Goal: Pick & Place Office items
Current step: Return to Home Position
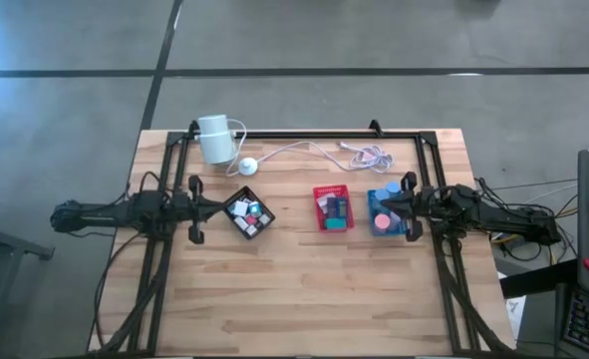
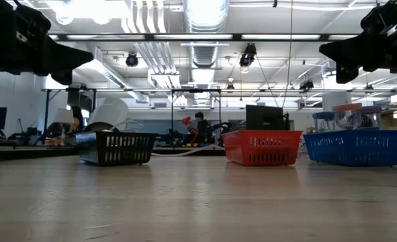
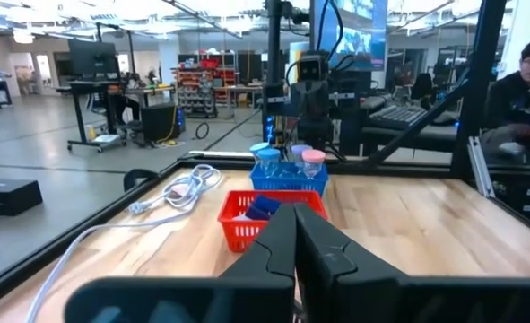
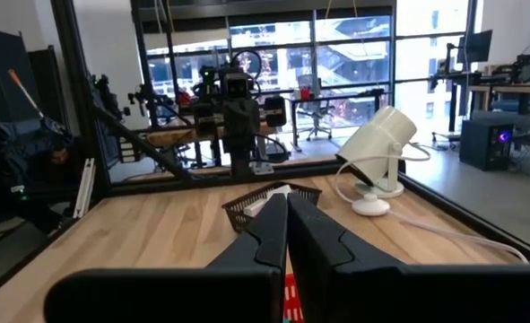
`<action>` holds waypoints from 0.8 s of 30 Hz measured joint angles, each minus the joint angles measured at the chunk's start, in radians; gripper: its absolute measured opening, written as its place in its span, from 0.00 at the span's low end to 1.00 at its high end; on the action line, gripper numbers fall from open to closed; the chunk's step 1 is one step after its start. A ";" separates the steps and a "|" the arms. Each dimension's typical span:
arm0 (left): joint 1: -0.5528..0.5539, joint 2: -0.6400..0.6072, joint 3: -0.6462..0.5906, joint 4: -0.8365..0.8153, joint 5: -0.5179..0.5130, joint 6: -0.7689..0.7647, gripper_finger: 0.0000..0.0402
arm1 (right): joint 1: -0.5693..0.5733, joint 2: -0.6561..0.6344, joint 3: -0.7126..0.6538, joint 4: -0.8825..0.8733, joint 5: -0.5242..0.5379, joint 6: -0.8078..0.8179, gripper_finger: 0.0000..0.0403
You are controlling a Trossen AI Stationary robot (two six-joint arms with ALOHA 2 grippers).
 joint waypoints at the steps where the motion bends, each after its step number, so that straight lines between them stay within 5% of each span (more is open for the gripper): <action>1: 0.000 0.000 0.000 -0.003 0.000 -0.005 0.01 | 0.000 0.000 0.000 0.000 0.000 0.000 0.02; 24: 0.000 0.002 0.000 -0.020 0.003 -0.002 0.01 | 0.000 0.003 0.000 0.051 0.002 -0.045 0.02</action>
